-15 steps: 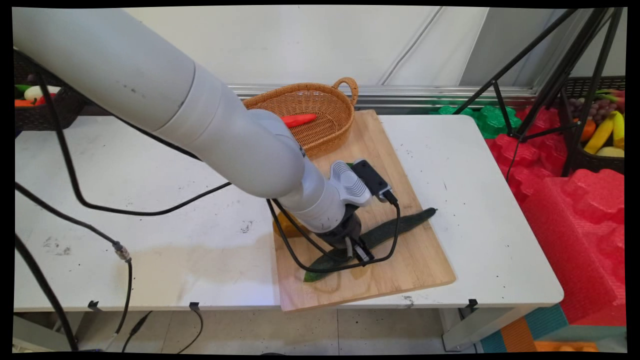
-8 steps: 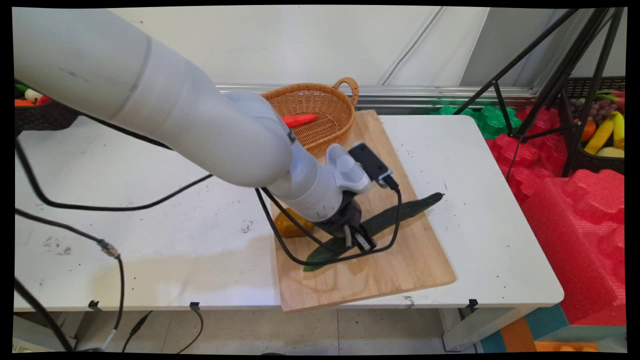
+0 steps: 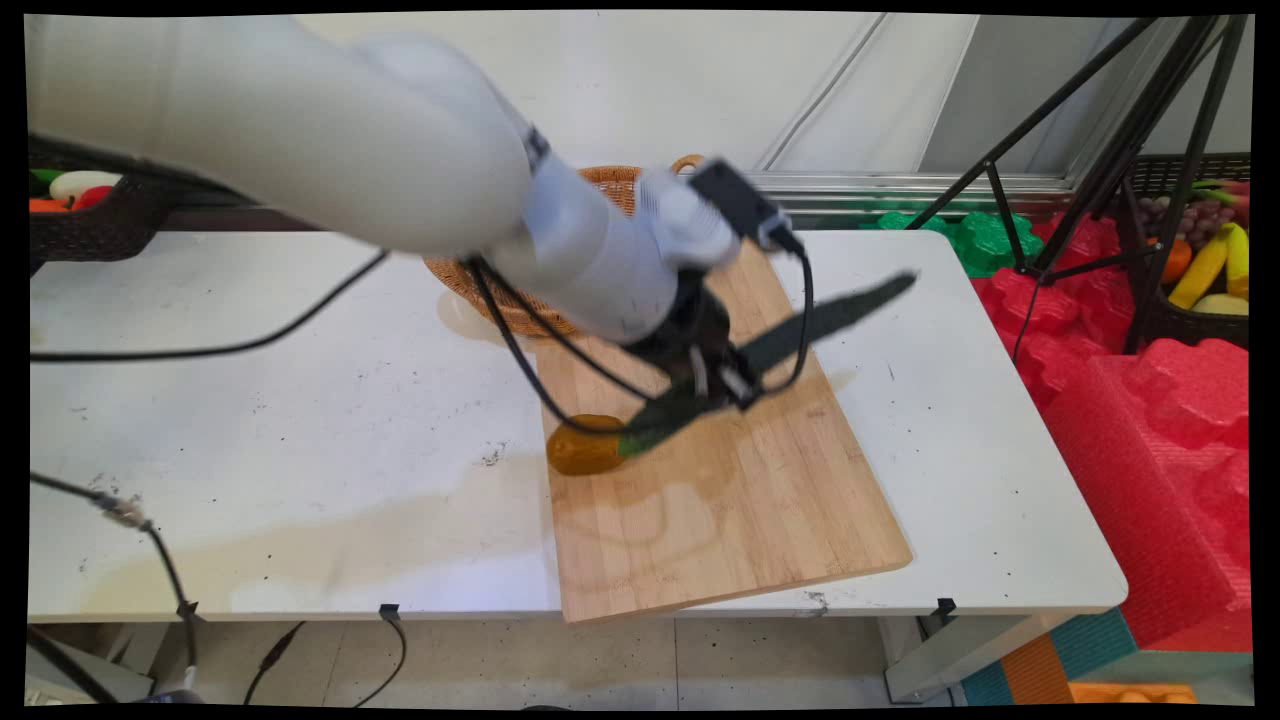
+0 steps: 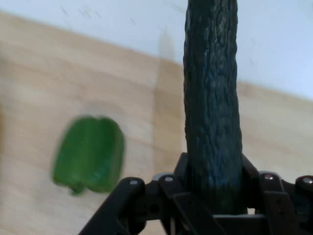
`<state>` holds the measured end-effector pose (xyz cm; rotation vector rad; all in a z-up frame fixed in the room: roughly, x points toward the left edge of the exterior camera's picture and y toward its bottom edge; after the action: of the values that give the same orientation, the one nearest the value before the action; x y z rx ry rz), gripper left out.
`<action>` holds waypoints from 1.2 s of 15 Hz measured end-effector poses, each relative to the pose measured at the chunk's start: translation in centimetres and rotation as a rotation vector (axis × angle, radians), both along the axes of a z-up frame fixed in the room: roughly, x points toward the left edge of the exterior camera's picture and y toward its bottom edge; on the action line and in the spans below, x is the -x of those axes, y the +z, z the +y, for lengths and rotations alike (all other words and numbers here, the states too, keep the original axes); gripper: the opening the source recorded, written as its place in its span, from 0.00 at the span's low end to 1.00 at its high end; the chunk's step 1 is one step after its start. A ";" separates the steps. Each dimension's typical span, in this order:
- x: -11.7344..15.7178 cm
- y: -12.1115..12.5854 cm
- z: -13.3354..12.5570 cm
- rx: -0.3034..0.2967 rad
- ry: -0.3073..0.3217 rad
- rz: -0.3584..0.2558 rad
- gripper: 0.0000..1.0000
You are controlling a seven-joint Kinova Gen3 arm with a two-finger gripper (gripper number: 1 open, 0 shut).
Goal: Place the picked object in the vegetable basket
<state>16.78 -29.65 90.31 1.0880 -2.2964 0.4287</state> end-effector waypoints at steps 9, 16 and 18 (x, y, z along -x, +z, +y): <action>-6.1 8.3 -5.6 0.183 0.173 0.019 0.00; -11.5 9.7 -11.0 0.238 0.294 -0.044 0.00; -12.6 9.4 -12.2 0.233 0.309 -0.064 0.00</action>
<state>29.36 -41.85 99.68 1.3268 -2.0698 0.8401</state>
